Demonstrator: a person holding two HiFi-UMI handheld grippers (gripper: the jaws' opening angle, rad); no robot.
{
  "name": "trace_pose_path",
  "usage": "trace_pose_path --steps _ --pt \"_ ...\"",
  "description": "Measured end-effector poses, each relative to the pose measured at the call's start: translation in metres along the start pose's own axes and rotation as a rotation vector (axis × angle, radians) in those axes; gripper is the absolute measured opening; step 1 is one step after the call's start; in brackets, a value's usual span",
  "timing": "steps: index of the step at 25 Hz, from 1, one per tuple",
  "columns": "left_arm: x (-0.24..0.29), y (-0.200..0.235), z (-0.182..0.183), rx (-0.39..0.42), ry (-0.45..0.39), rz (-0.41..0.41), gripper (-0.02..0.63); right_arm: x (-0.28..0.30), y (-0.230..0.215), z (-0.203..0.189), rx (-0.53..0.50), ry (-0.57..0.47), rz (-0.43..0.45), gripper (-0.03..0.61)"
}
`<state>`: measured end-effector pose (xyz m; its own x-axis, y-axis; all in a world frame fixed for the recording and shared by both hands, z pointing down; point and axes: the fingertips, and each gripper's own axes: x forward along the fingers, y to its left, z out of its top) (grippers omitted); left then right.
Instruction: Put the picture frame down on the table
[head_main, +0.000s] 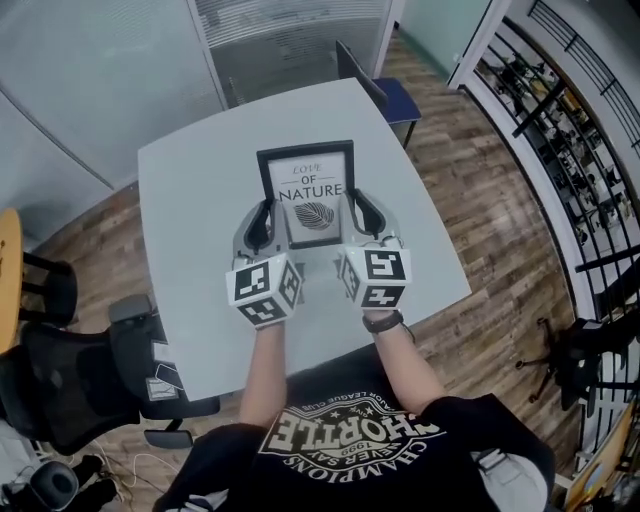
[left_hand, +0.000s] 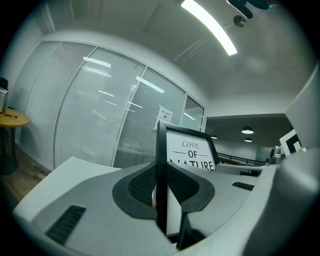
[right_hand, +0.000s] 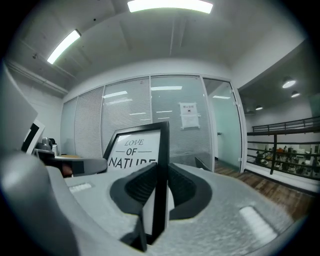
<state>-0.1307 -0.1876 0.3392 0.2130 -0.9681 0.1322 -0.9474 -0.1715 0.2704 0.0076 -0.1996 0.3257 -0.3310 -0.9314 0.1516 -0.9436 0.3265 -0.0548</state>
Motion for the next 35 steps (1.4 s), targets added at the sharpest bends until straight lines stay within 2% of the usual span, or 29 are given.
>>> trace_pose_path --steps 13,35 --pt "0.077 0.042 -0.059 -0.05 0.124 0.065 0.071 0.089 -0.021 -0.063 0.024 0.144 0.041 0.064" --pt "0.168 0.054 -0.115 -0.095 0.212 0.084 0.071 0.167 -0.07 -0.113 0.025 0.247 0.064 0.064"
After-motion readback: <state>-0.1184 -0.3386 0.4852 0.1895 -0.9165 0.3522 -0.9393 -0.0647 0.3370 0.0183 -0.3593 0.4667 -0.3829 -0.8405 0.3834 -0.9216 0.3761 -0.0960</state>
